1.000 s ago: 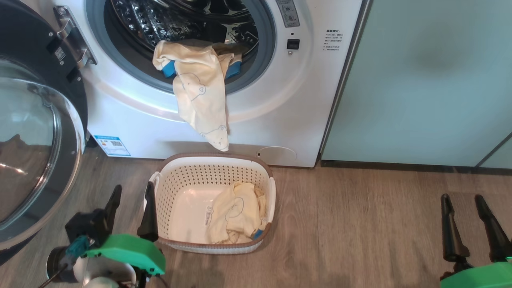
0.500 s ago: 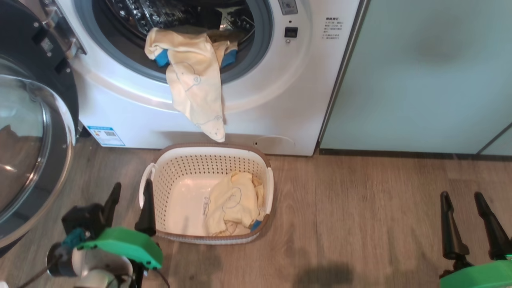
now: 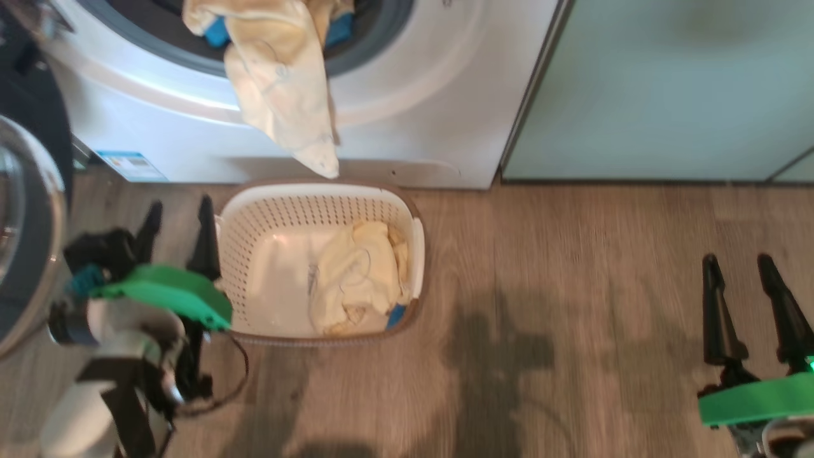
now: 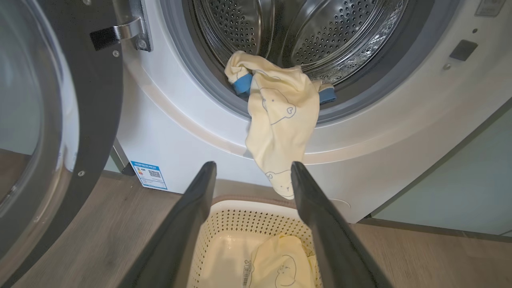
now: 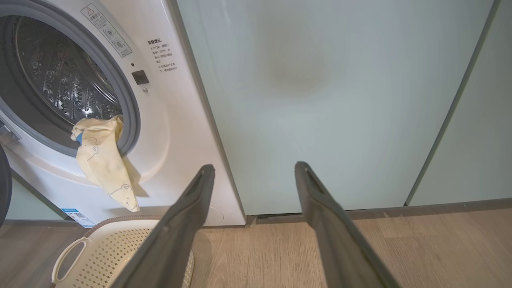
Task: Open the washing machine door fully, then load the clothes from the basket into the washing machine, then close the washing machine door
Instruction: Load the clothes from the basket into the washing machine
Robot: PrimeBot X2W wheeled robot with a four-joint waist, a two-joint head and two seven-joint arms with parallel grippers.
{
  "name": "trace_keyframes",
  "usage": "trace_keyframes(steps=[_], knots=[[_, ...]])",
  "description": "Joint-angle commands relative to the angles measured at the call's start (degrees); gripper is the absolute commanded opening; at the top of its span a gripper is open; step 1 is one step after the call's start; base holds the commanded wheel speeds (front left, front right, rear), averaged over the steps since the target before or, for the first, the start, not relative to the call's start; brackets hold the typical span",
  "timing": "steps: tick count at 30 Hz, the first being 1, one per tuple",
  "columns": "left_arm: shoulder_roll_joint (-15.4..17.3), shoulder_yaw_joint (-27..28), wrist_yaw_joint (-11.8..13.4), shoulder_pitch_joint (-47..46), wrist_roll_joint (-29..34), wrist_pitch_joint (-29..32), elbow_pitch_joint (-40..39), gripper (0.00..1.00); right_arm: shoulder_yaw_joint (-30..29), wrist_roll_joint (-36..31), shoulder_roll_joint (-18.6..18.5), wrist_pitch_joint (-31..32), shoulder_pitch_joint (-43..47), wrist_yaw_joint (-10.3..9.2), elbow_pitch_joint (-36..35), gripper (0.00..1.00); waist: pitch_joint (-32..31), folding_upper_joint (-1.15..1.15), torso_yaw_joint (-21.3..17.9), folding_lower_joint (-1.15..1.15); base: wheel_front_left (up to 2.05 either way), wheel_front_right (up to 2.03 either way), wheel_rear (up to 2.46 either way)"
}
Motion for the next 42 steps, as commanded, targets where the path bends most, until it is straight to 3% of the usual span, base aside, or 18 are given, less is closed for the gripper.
trace_keyframes(steps=[1, 14, 23, 42], knots=[[2.5, 2.7, -0.7, -4.1, -0.5, -0.6, 0.1, 1.0, 1.5, 0.5, -1.3, -0.9, -2.3, -0.16, -1.4, 1.0, 3.0, 0.0, -1.6, -0.01, 0.0, 0.0, 0.0], [6.2, 3.0, -7.6, -20.6, -1.7, -0.3, 14.7, 1.0, 3.6, 2.5, -1.1, -4.3, -8.1, -0.16, 1.8, 1.0, 12.7, 0.0, -7.0, -0.01, 0.0, 0.0, 0.0], [8.9, 2.0, -10.9, -29.8, -1.1, 0.9, 22.5, 1.0, 5.1, 4.0, -0.5, -5.9, -11.0, -0.16, 4.3, 1.0, 17.1, 0.0, -10.5, -0.01, 0.0, 0.0, 0.0], [10.3, -0.2, -14.2, -40.1, -1.1, 4.3, 32.8, 1.0, 7.2, 5.9, 0.5, -6.4, -13.4, -0.16, 5.6, 1.0, 20.7, 0.0, -13.9, -0.01, 0.0, 0.0, 0.0]])
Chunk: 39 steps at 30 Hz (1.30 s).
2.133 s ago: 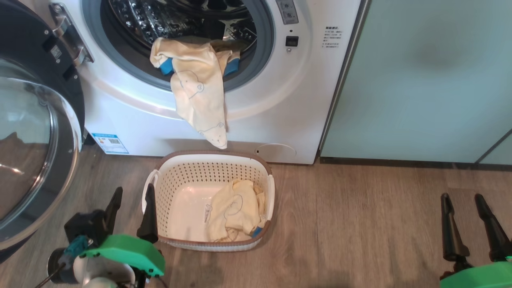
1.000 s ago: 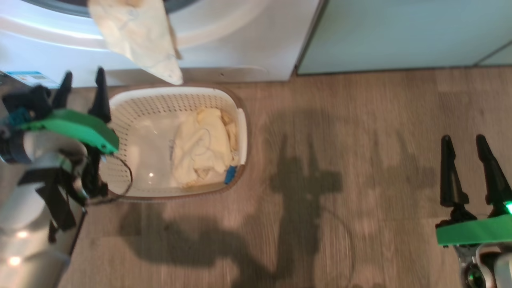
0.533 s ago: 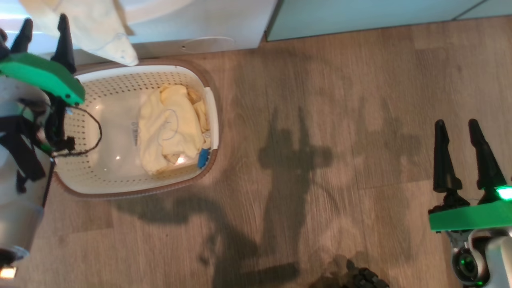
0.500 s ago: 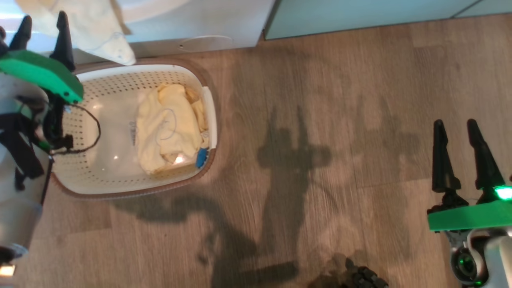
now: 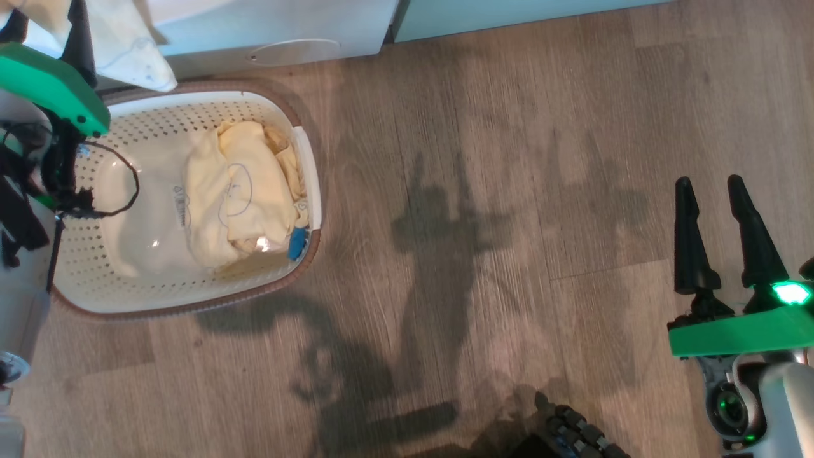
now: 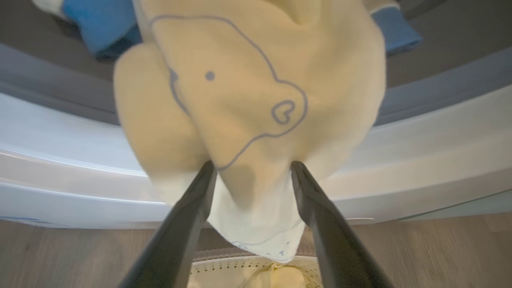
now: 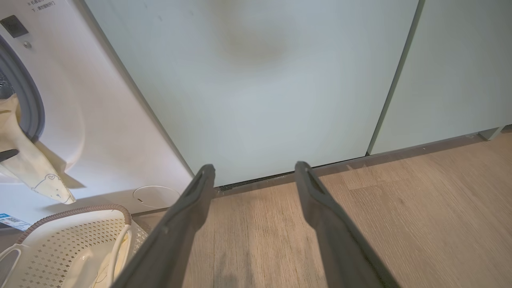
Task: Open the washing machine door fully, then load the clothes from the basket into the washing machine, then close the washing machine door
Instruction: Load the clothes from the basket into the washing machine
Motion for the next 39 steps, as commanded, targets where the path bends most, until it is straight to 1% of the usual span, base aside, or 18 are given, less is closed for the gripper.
trace_keyframes(steps=[1, 2, 3, 4, 5, 10, 15, 19, 22, 25, 26, 27, 29, 32, 33, 39], knots=[[3.2, 1.3, -0.4, -1.8, 0.0, 0.1, -0.8, 1.0, 1.0, 0.5, -0.4, -0.5, -0.1, -0.16, -1.8, 1.0, 0.2, 0.0, -0.1, 0.0, 0.0, 0.0, 0.0], [3.3, 1.3, -0.6, -2.1, -0.1, 0.0, -0.3, 0.82, 1.0, 0.6, -0.3, -0.5, -0.2, -0.16, -1.9, 1.0, 0.3, 0.0, -0.2, 0.0, 0.0, 0.0, 0.0], [3.3, 1.2, -0.7, -2.4, -0.1, 0.0, 0.1, 0.43, 1.0, 0.6, -0.3, -0.5, -0.3, -0.16, -1.9, 1.0, 0.4, 0.0, -0.3, 0.0, 0.0, 0.0, 0.0], [3.2, 1.1, -0.8, -2.7, 0.0, -0.1, 0.4, 0.15, 1.0, 0.6, -0.3, -0.5, -0.4, -0.16, -1.9, 1.0, 0.5, 0.0, -0.4, 0.0, 0.0, 0.0, 0.0], [3.2, 1.0, -0.8, -2.9, 0.0, -0.2, 0.8, 0.0, 1.0, 0.6, -0.2, -0.5, -0.4, -0.16, -1.9, 1.0, 0.6, 0.0, -0.4, 0.0, 0.0, 0.0, 0.0], [3.1, 0.1, -1.3, -4.3, 0.3, -0.1, 2.4, 0.0, 0.6, 0.6, 0.1, -0.5, -0.6, -0.16, -1.9, 1.0, 0.8, 0.0, -0.1, 0.0, 0.0, 0.0, 0.0], [2.9, -0.9, -1.9, -5.3, 0.5, 0.9, 2.5, 0.0, 0.4, 0.8, 0.2, -0.5, -0.7, -0.16, -1.7, 1.0, 0.4, 0.0, 1.1, 0.0, 0.0, 0.0, 0.0], [3.0, -2.0, -2.3, -6.2, 0.7, 3.0, 1.4, 0.0, 0.3, 0.7, 0.3, -0.5, -0.7, -0.16, -1.7, 1.0, -0.1, 0.0, 2.2, 0.0, 0.0, 0.0, 0.0], [3.7, -2.4, -2.3, -6.8, 0.6, 5.5, -0.1, 0.0, 0.4, 0.7, 0.4, -0.5, -0.7, -0.16, -1.6, 1.0, -0.5, 0.0, 2.8, 0.0, 0.0, 0.0, 0.0], [5.0, -2.7, -1.8, -7.5, 0.7, 8.3, -2.4, 0.0, 0.7, 0.7, 0.5, -0.5, -0.8, -0.16, -1.5, 1.0, -0.6, 0.0, 3.0, 0.0, 0.0, 0.0, 0.0], [5.0, -2.7, -1.8, -7.5, 0.7, 8.3, -2.4, 0.0, 0.7, 0.7, 0.5, -0.5, -0.8, -0.16, -1.5, 1.0, -0.6, 0.0, 3.0, 0.0, 0.0, 0.0, 0.0], [6.1, -2.7, -1.4, -7.8, 0.6, 10.4, -4.4, 0.0, 0.9, 1.0, 0.6, -0.5, -0.8, -0.16, -1.4, 1.0, -0.6, 0.0, 3.0, 0.0, 0.0, 0.0, 0.0], [7.4, -2.6, -0.7, -8.2, 0.9, 12.2, -6.7, 0.0, 1.0, 1.3, 0.6, -0.5, -0.9, -0.16, -1.3, 1.0, -0.4, 0.0, 2.7, 0.0, 0.0, 0.0, 0.0], [9.5, -2.3, 0.3, -8.9, 1.2, 14.5, -10.3, 0.0, 1.6, 2.0, 0.8, -0.5, -1.0, -0.16, -1.2, 1.0, 0.0, 0.0, 1.9, 0.0, 0.0, 0.0, 0.0], [9.5, -2.3, 0.3, -8.9, 1.2, 14.5, -10.3, 0.0, 1.6, 2.0, 0.8, -0.5, -1.0, -0.16, -1.2, 1.0, 0.0, 0.0, 1.9, 0.0, 0.0, 0.0, 0.0], [13.4, -1.6, 2.2, -11.1, 2.0, 18.3, -15.5, 0.0, 2.7, 3.6, 1.1, -0.5, -1.8, -0.16, -0.8, 1.0, 1.8, 0.0, -0.8, 0.0, 0.0, 0.0, 0.0]])
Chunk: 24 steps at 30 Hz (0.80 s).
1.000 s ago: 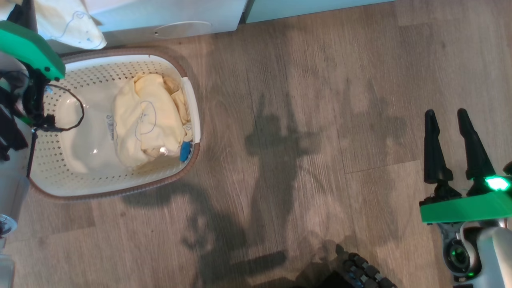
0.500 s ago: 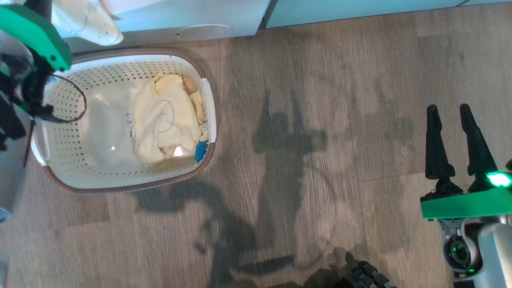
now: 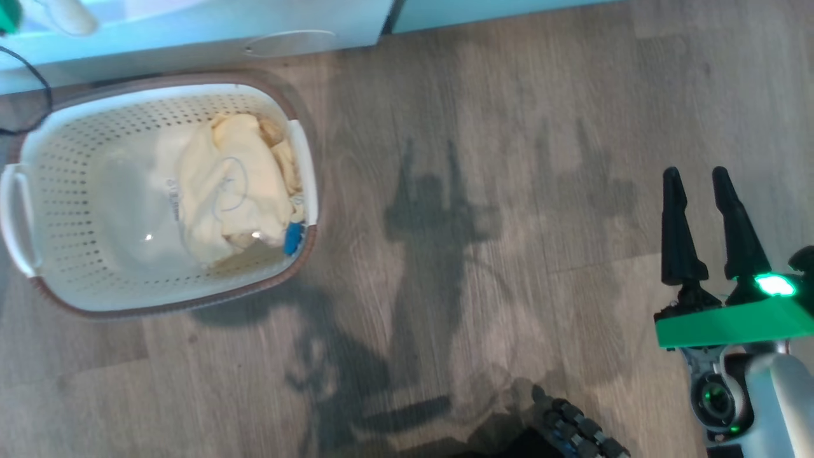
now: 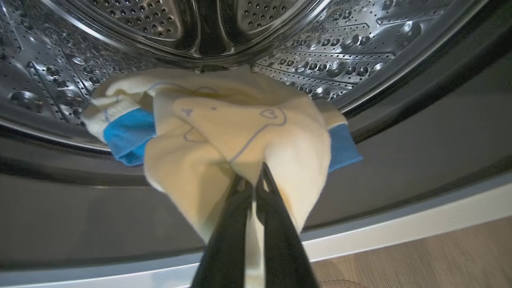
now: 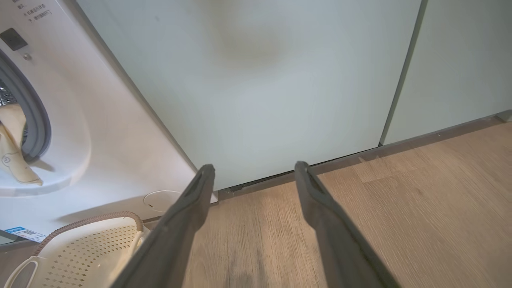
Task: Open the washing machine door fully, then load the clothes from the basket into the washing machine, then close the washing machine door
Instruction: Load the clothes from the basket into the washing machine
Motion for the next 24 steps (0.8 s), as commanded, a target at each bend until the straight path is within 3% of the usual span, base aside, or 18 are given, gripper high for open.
trace_keyframes(steps=[1, 14, 24], knots=[[3.9, 2.2, 0.6, -2.3, 0.5, 0.6, -2.0, 0.0, 1.2, 0.4, -0.1, -0.4, -0.6, -0.16, -1.2, 1.0, 0.9, 0.0, -1.1, 0.0, 0.0, 0.0, 0.0], [10.0, 1.1, 2.1, -13.9, 6.7, 1.9, -0.7, 0.0, 4.3, 4.2, 0.0, -0.4, -2.9, -0.16, -1.0, 1.0, 6.6, 0.0, -6.8, 0.0, 0.0, 0.0, 0.0], [10.2, 1.1, 5.0, -23.3, 11.9, -9.1, 3.6, 0.0, 5.7, 5.3, 0.0, -0.4, -3.8, -0.16, -1.0, 1.0, 9.6, 0.0, -9.1, 0.0, 0.0, 0.0, 0.0]])
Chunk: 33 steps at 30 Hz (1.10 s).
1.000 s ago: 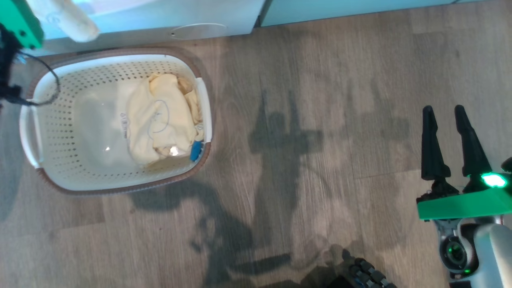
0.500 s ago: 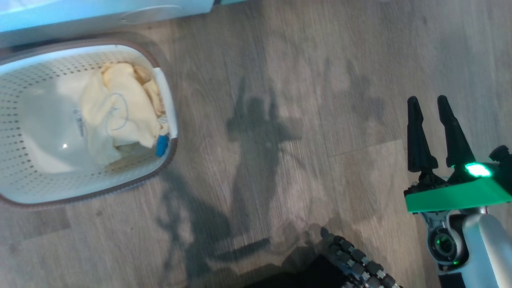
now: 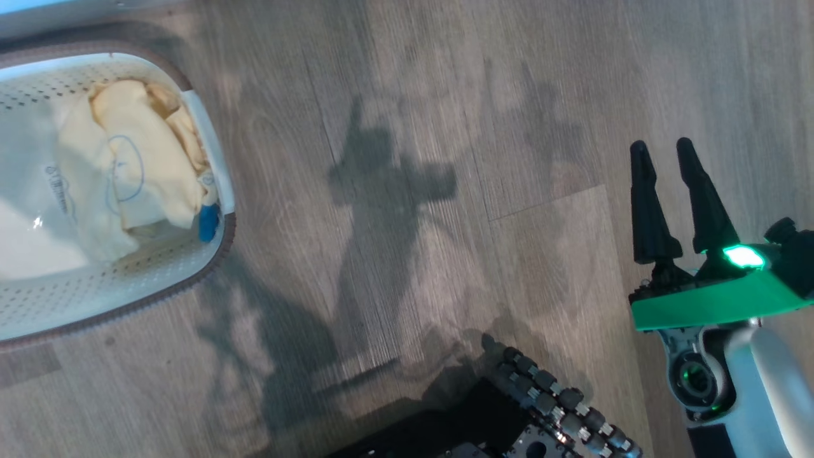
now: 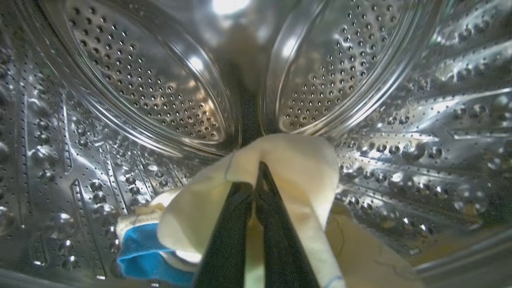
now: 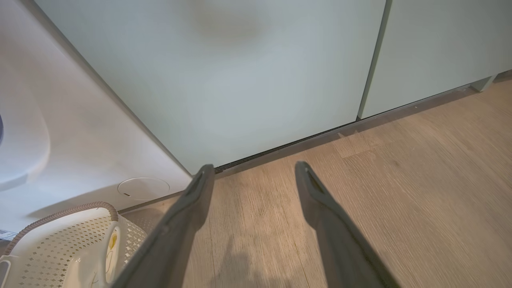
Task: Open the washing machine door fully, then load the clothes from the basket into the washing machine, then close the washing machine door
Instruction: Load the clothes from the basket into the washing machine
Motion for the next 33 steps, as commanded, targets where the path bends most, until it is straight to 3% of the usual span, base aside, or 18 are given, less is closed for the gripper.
trace_keyframes(steps=[1, 8, 12, 13, 14, 15, 17, 33], knots=[[3.0, 1.9, 0.6, -3.2, 1.0, -2.6, -0.7, 0.0, 0.9, 0.4, -0.3, -0.4, 0.4, -0.16, -1.3, 1.0, 0.6, 0.0, -0.5, -0.01, 0.0, 0.0, 0.0], [3.4, 1.4, 0.5, -8.2, 3.4, -11.4, 2.8, 0.0, 2.0, 0.7, -0.3, -0.4, 0.1, -0.16, -1.4, 1.0, 1.9, 0.0, -1.3, -0.01, 0.0, 0.0, 0.0], [2.5, 0.7, -0.4, -8.3, 2.6, -8.9, 7.4, 0.0, 2.4, 0.8, -0.3, -0.4, 0.0, -0.16, -1.2, 1.0, 2.2, 0.0, -1.0, -0.01, 0.0, 0.0, 0.0], [2.2, 0.6, -0.8, -8.2, 2.1, -8.0, 8.3, 0.18, 2.5, 0.8, -0.3, -0.4, -0.1, -0.16, -1.2, 1.0, 2.3, 0.0, -0.9, -0.01, 0.0, 0.0, 0.0], [2.1, 0.4, -1.0, -8.2, 2.0, -7.8, 8.9, 0.52, 2.5, 0.8, -0.3, -0.4, -0.2, -0.16, -1.1, 1.0, 2.3, 0.0, -0.9, -0.01, 0.0, 0.0, 0.0], [2.1, 0.4, -1.0, -8.2, 2.0, -7.8, 8.9, 0.52, 2.5, 0.8, -0.3, -0.4, -0.2, -0.16, -1.1, 1.0, 2.3, 0.0, -0.9, -0.01, 0.0, 0.0, 0.0], [1.6, 0.5, -1.4, -8.3, 1.2, -7.1, 10.0, 1.0, 2.4, 0.8, -0.3, -0.4, -0.4, -0.16, -1.0, 1.0, 2.3, 0.0, -0.7, -0.01, 0.0, 0.0, 0.0], [-3.2, 0.6, -3.1, -5.4, -3.6, -7.1, 13.5, 1.0, -0.3, -1.3, -0.4, -0.4, -0.8, -0.16, -1.5, 1.0, 0.4, 0.0, 3.6, -0.01, 0.0, 0.0, 0.0]])
